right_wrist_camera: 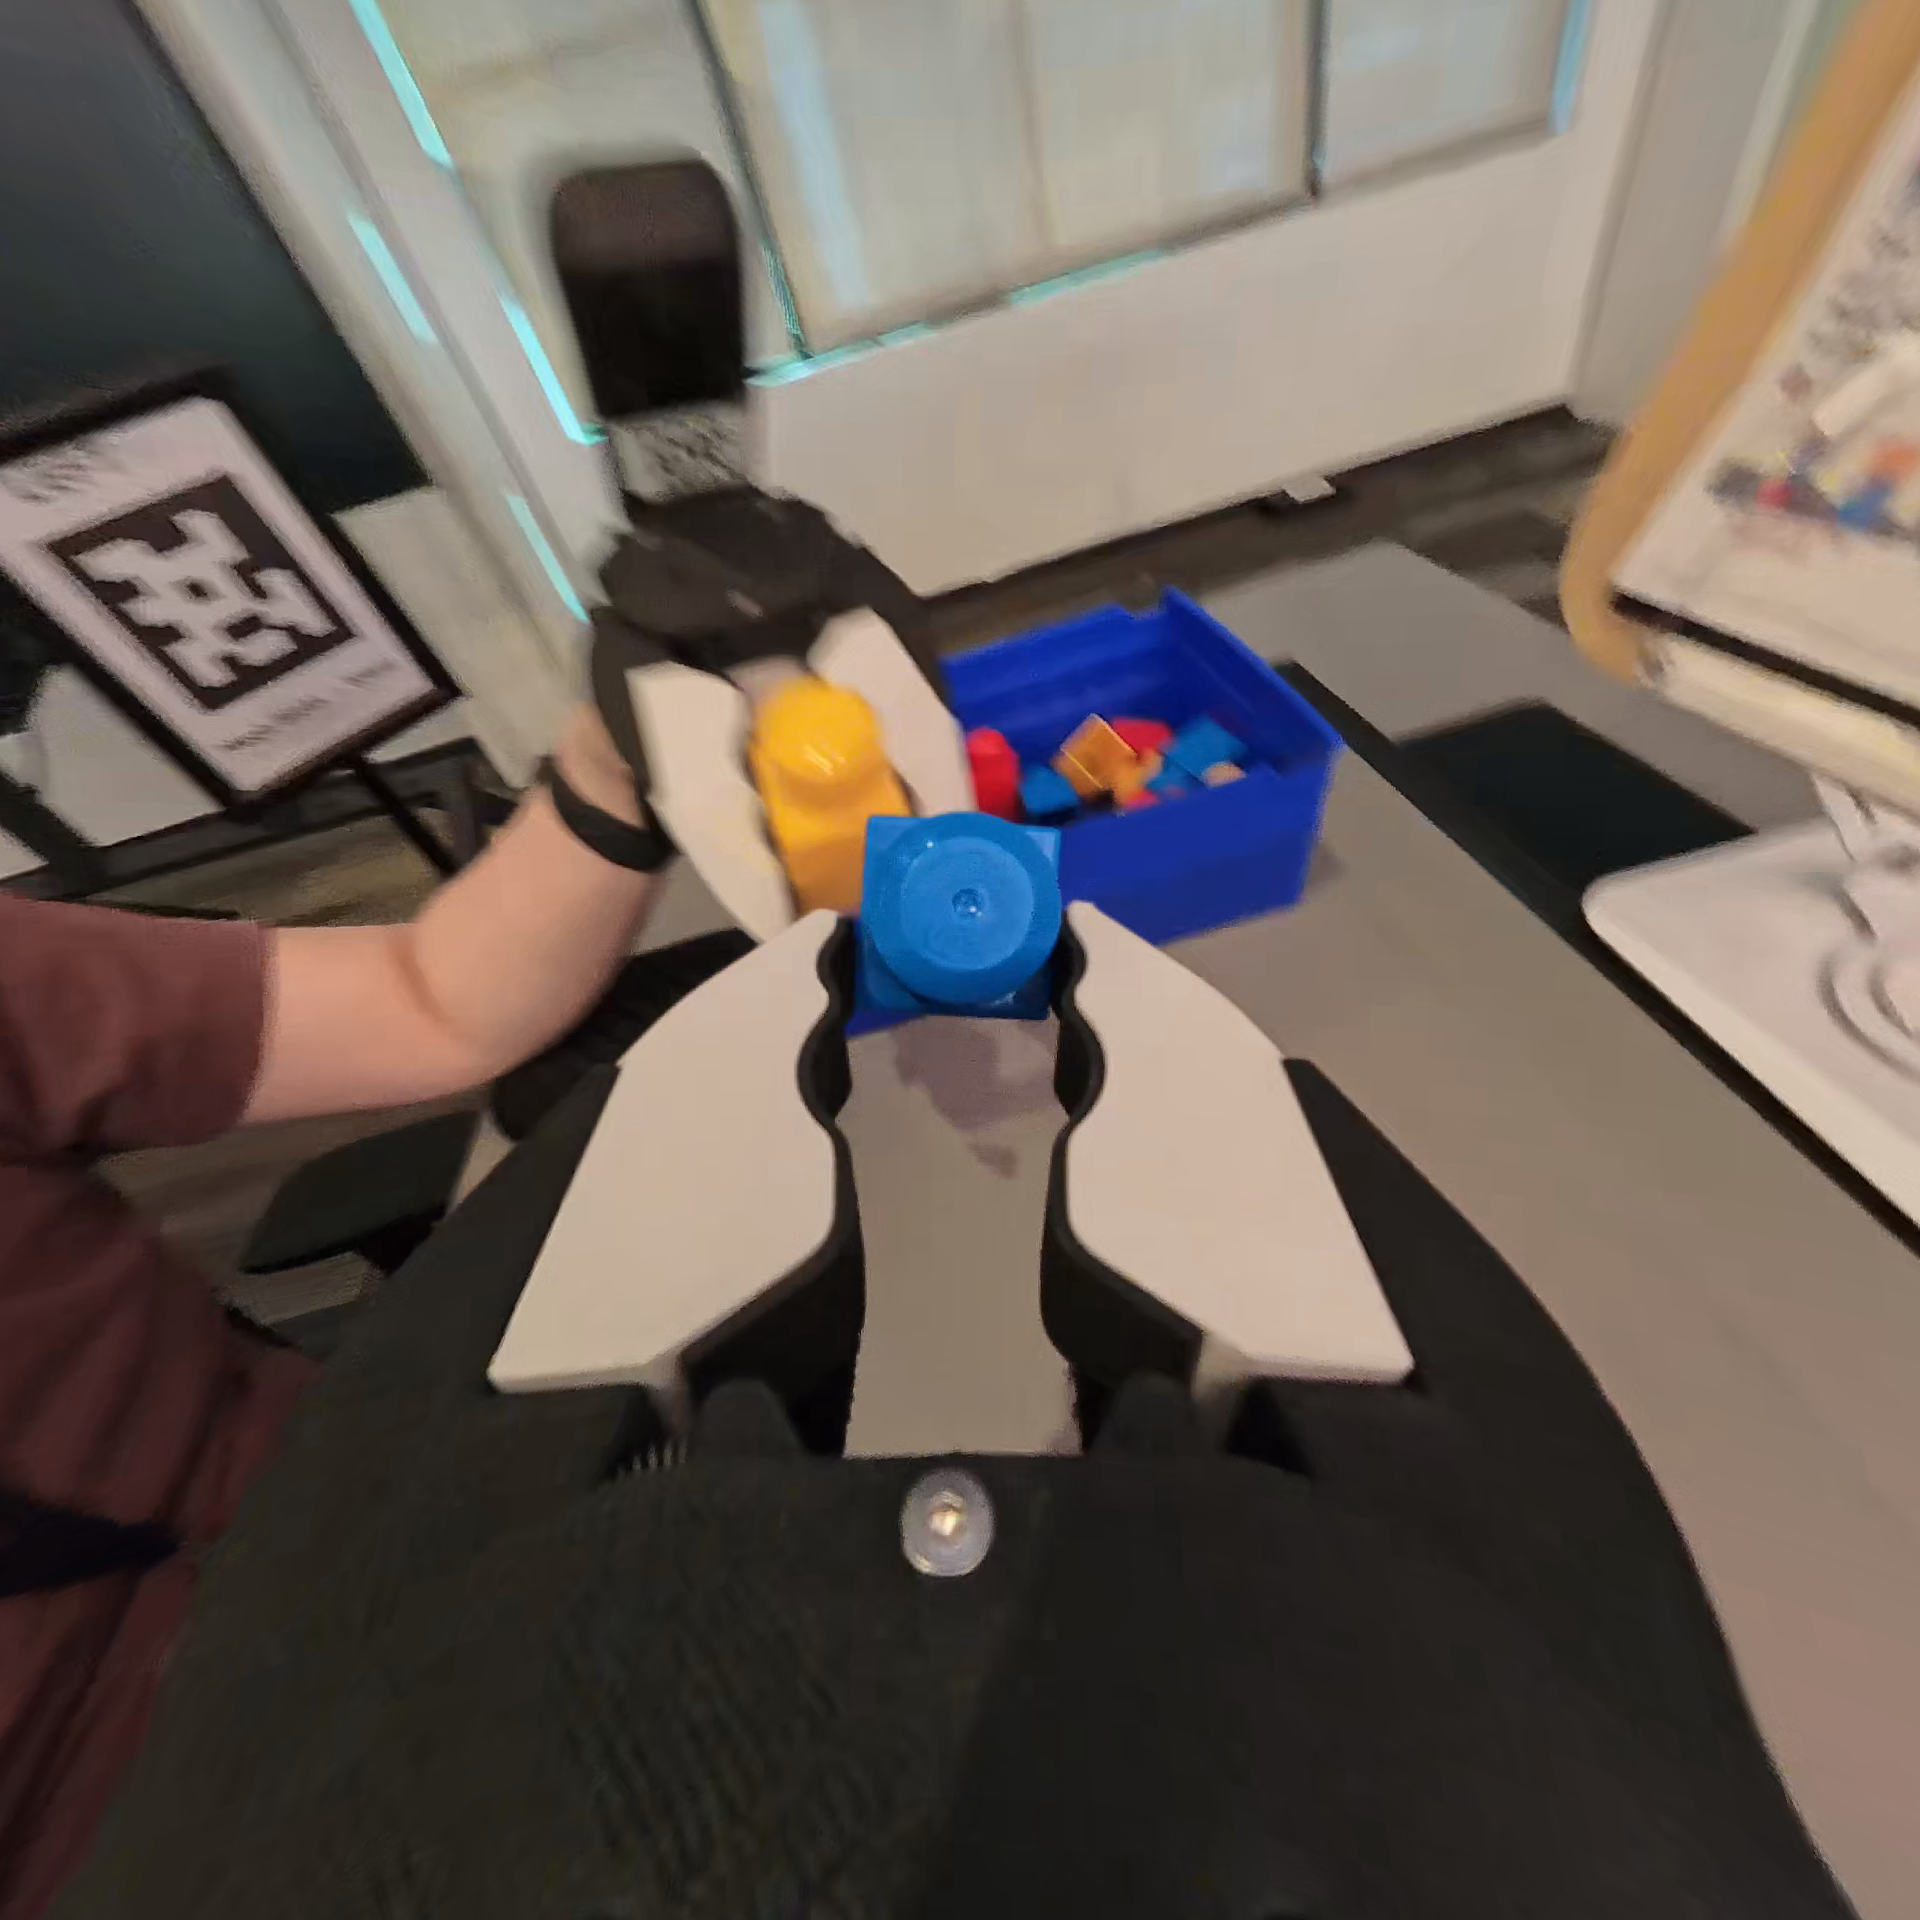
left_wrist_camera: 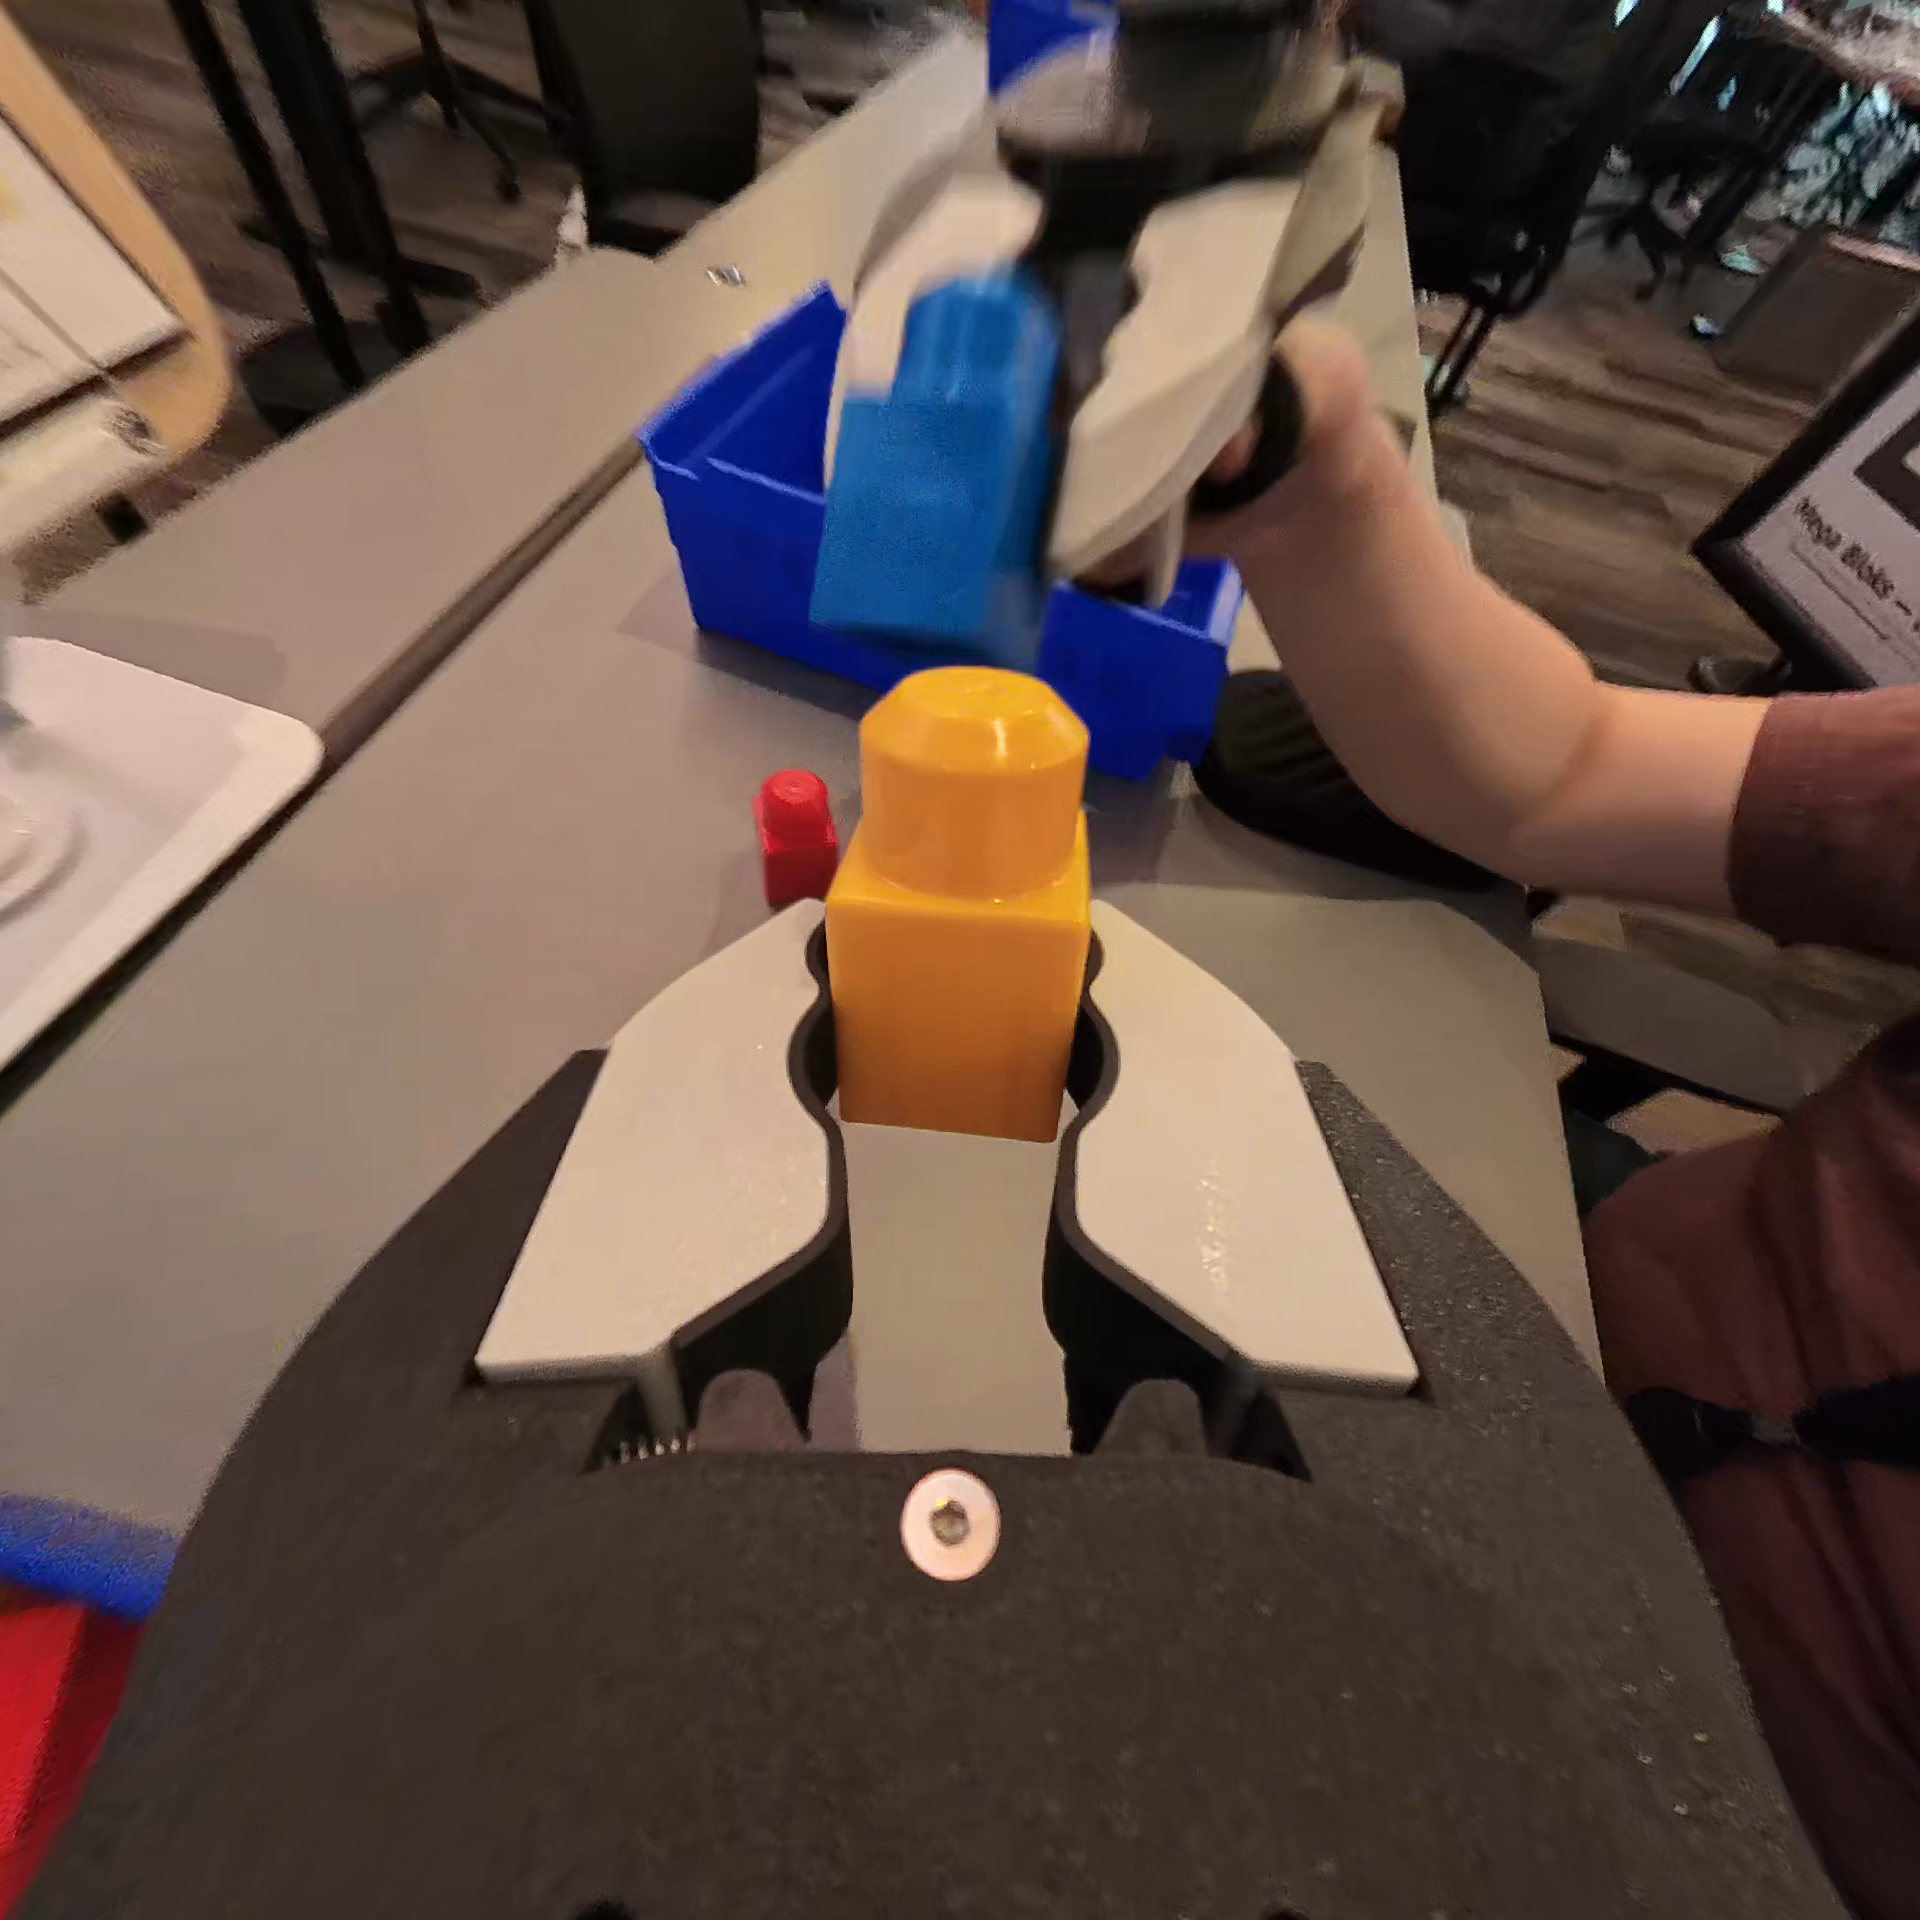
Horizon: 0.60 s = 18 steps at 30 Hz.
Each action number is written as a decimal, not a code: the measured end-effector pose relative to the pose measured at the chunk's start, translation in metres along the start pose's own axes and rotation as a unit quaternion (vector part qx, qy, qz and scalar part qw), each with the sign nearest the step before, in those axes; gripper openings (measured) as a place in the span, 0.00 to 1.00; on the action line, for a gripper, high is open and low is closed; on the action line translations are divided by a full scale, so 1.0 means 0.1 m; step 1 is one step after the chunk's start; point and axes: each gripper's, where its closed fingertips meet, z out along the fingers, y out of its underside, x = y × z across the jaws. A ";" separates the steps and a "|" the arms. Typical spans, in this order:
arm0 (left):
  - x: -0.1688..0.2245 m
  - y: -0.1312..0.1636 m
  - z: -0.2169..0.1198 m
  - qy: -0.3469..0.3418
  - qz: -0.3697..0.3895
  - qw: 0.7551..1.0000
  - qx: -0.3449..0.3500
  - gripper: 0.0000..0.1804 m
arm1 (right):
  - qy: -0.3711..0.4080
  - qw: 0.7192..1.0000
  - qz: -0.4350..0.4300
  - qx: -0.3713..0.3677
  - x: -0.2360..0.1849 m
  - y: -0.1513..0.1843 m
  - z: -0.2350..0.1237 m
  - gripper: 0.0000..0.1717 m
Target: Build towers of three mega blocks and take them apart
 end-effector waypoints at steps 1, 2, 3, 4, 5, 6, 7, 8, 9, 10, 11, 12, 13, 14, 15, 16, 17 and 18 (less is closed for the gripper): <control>0.03 0.05 0.09 0.006 0.006 1.000 -0.015 0.23 | -0.021 1.000 -0.011 0.009 -0.12 -0.07 -0.04 0.22; 0.07 0.08 0.16 0.010 0.014 0.999 -0.027 0.23 | -0.033 0.999 -0.022 0.014 -0.20 -0.12 -0.07 0.22; 0.11 0.10 0.22 0.017 0.019 0.999 -0.034 0.23 | -0.045 0.998 -0.033 0.011 -0.28 -0.13 -0.09 0.22; 0.16 0.12 0.26 0.029 0.019 0.999 -0.040 0.23 | -0.054 0.998 -0.040 0.001 -0.33 -0.11 -0.09 0.22; 0.21 0.13 0.29 0.041 0.017 0.998 -0.047 0.23 | -0.059 0.997 -0.048 -0.011 -0.36 -0.08 -0.09 0.22; 0.25 0.15 0.32 0.048 0.018 0.997 -0.053 0.23 | -0.060 0.996 -0.056 -0.021 -0.37 -0.04 -0.07 0.22; 0.28 0.17 0.33 0.051 0.022 0.997 -0.059 0.23 | -0.058 0.996 -0.060 -0.032 -0.37 -0.01 -0.05 0.22; 0.29 0.19 0.34 0.050 0.026 0.996 -0.067 0.23 | -0.063 0.995 -0.060 -0.044 -0.38 0.03 -0.03 0.22; 0.31 0.20 0.35 0.050 0.028 0.996 -0.072 0.23 | -0.070 0.994 -0.061 -0.057 -0.40 0.08 -0.02 0.22; 0.33 0.20 0.36 0.053 0.029 0.995 -0.075 0.23 | -0.072 0.993 -0.065 -0.065 -0.42 0.11 0.00 0.22; 0.35 0.22 0.36 0.059 0.029 0.995 -0.080 0.23 | -0.074 0.992 -0.070 -0.073 -0.43 0.13 0.02 0.22; 0.38 0.24 0.37 0.065 0.029 0.993 -0.090 0.23 | -0.078 0.991 -0.074 -0.085 -0.45 0.17 0.04 0.22; 0.41 0.27 0.39 0.068 0.031 0.992 -0.099 0.23 | -0.079 0.988 -0.079 -0.105 -0.47 0.24 0.05 0.22; 0.41 0.32 0.40 0.066 0.036 0.991 -0.113 0.23 | -0.079 0.985 -0.085 -0.124 -0.48 0.30 0.07 0.22; 0.40 0.37 0.41 0.061 0.043 0.989 -0.128 0.23 | -0.075 0.983 -0.090 -0.143 -0.48 0.36 0.07 0.22; 0.40 0.40 0.42 0.058 0.047 0.988 -0.138 0.23 | -0.069 0.981 -0.091 -0.159 -0.47 0.41 0.06 0.22; 0.39 0.41 0.43 0.057 0.047 0.987 -0.140 0.23 | -0.064 0.980 -0.092 -0.165 -0.46 0.42 0.06 0.22; 0.38 0.39 0.43 0.056 0.043 0.989 -0.133 0.23 | -0.059 0.982 -0.091 -0.157 -0.45 0.39 0.07 0.22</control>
